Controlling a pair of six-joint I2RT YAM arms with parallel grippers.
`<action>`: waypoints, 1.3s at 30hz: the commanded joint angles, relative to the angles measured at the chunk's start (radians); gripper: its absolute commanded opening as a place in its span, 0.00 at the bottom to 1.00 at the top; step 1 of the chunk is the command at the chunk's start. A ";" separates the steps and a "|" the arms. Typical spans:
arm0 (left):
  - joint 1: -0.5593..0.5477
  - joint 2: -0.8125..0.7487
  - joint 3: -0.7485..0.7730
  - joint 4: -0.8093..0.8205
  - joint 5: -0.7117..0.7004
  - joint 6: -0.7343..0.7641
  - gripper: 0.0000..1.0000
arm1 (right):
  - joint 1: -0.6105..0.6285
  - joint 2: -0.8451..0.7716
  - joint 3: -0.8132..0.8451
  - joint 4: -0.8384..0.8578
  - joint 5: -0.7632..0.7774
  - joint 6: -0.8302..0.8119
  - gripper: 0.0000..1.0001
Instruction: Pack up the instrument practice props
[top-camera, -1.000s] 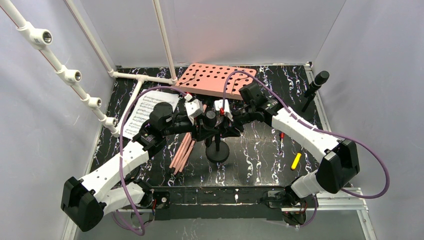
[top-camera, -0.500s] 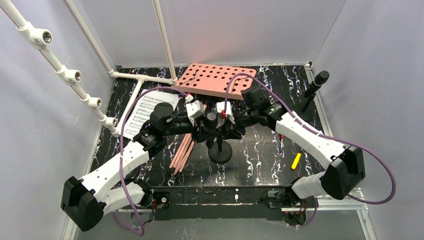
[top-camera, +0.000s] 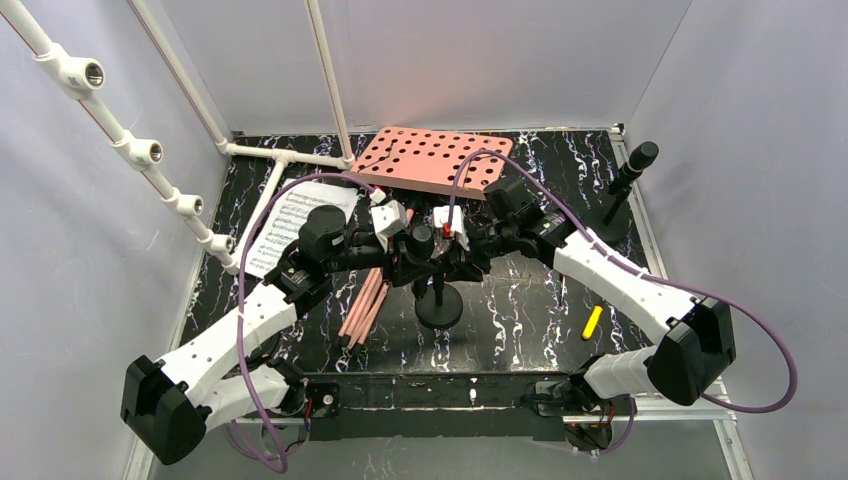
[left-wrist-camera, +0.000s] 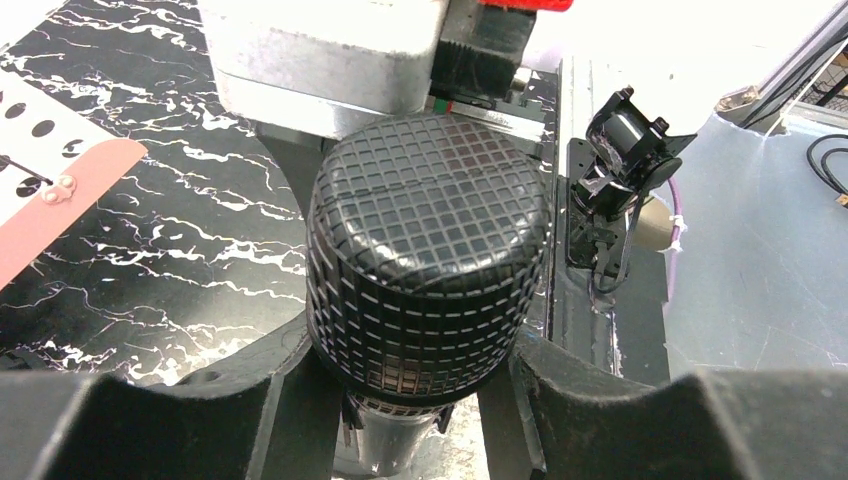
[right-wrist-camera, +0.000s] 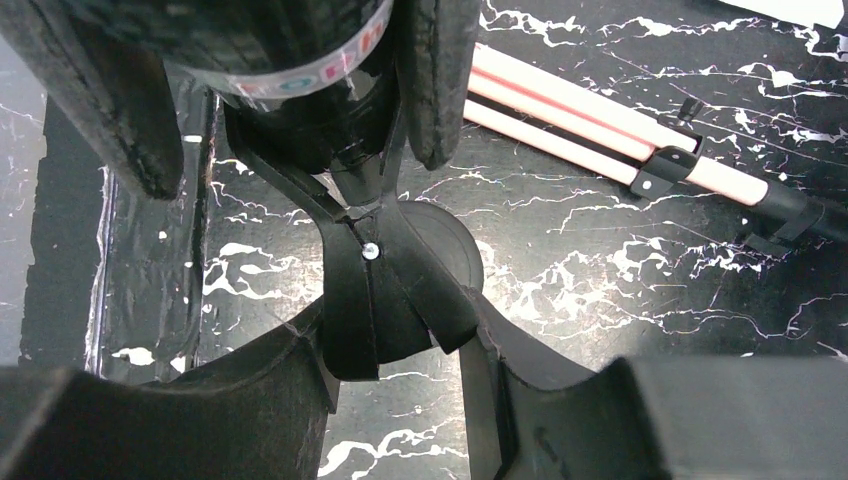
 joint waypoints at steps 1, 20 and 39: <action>0.004 -0.073 0.048 0.038 -0.021 -0.015 0.00 | -0.001 -0.031 -0.048 -0.038 0.072 0.010 0.01; 0.008 -0.163 0.090 -0.050 -0.090 0.006 0.00 | -0.015 -0.037 -0.077 -0.050 0.137 0.027 0.01; 0.033 -0.278 0.165 -0.511 -0.524 0.093 0.00 | -0.016 -0.087 -0.081 0.093 0.096 0.106 0.01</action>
